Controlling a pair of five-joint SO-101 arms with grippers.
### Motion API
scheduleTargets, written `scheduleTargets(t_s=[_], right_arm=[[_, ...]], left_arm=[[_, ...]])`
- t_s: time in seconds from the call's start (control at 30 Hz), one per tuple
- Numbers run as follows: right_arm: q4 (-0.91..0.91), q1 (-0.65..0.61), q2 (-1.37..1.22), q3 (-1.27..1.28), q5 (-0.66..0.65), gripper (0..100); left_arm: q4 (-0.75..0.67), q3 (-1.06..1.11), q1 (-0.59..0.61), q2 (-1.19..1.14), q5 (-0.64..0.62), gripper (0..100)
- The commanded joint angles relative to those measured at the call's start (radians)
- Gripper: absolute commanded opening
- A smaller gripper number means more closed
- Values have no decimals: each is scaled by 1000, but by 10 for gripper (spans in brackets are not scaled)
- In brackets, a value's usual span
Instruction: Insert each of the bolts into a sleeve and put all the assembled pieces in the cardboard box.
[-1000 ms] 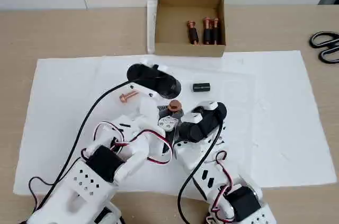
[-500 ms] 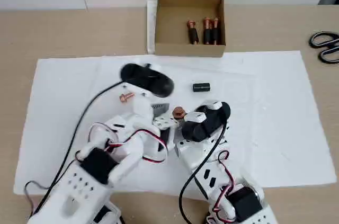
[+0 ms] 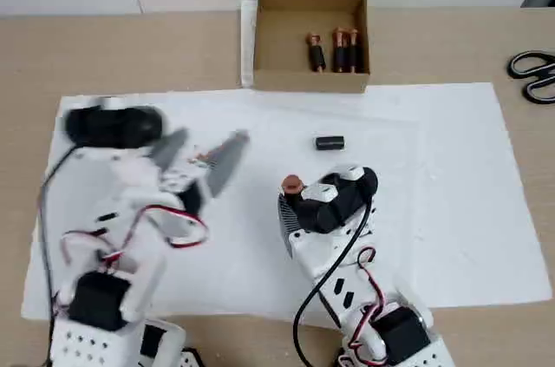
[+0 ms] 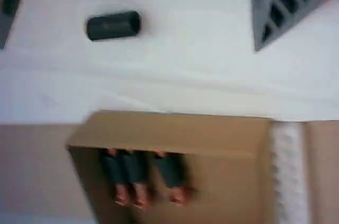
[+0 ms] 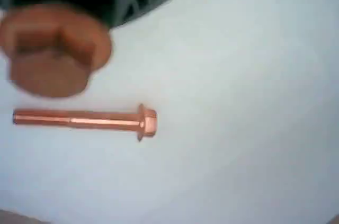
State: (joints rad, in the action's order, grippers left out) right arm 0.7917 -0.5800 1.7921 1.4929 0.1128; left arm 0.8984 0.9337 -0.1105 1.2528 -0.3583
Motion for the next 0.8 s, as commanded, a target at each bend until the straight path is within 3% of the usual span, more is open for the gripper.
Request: scheduleTargets(t_s=[0.0,0.1,0.23,0.33,0.47,0.6,0.77], right_arm=[[-24,53,5,-11,3,4],[-18,122,5,-21,3,4],[15,309,2,-34,-3,4],[27,446,2,-72,-78,4],[27,503,-79,-198,-186,4],[27,512,-369,-468,-219,4],[16,506,-918,-928,-213,4]], left_arm=[[3,33,186,38,-5,283],[28,74,288,55,-3,283],[61,96,304,66,-3,283],[61,87,305,66,-3,283],[61,94,305,66,-3,283],[60,94,302,66,-5,283],[60,96,302,66,-6,283]])
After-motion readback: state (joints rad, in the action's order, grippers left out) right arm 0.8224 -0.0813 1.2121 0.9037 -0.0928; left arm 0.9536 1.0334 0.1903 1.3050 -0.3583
